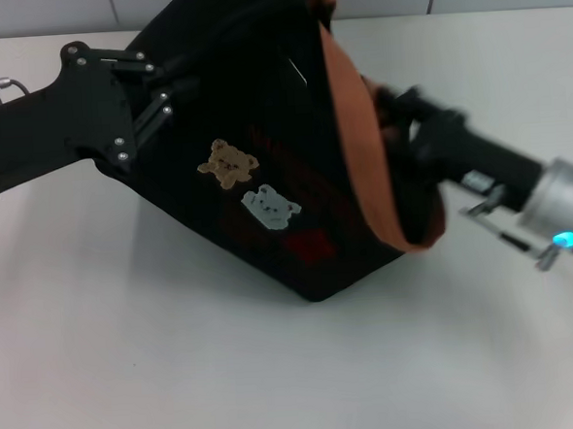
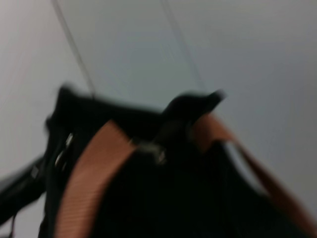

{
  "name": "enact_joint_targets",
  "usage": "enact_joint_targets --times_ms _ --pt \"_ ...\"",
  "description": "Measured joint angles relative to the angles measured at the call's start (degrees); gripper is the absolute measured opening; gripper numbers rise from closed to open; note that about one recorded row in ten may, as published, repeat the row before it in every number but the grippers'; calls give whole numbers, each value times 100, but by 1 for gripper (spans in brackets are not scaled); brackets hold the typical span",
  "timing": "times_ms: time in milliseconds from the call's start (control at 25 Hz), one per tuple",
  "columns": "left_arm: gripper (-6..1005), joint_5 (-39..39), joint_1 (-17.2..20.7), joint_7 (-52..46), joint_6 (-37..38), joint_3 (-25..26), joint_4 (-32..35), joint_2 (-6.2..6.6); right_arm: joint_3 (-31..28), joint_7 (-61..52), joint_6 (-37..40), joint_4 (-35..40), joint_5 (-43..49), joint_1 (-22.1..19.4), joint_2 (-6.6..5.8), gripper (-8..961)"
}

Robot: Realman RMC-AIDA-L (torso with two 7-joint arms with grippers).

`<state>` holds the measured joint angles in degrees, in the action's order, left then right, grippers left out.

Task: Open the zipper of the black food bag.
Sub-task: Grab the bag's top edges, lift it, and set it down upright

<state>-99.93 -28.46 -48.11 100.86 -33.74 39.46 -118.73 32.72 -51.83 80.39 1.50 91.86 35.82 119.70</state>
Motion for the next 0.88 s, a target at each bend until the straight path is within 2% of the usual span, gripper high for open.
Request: enact_joint_targets --times_ms 280,520,680,880 --pt "89 74 -97 163 338 -62 -23 -18 37 940 -458 -1083 72 458 16 800" --pt "90 325 -75 371 400 -579 -33 -19 -195 1220 -494 -1344 80 582 18 799" --pt "90 327 7 640 330 -786 -123 -16 -298 1216 -247 -1159 50 252 20 799" --pt "90 317 69 877 315 -879 -354 -12 -832 1146 180 -813 33 -292 4 800"
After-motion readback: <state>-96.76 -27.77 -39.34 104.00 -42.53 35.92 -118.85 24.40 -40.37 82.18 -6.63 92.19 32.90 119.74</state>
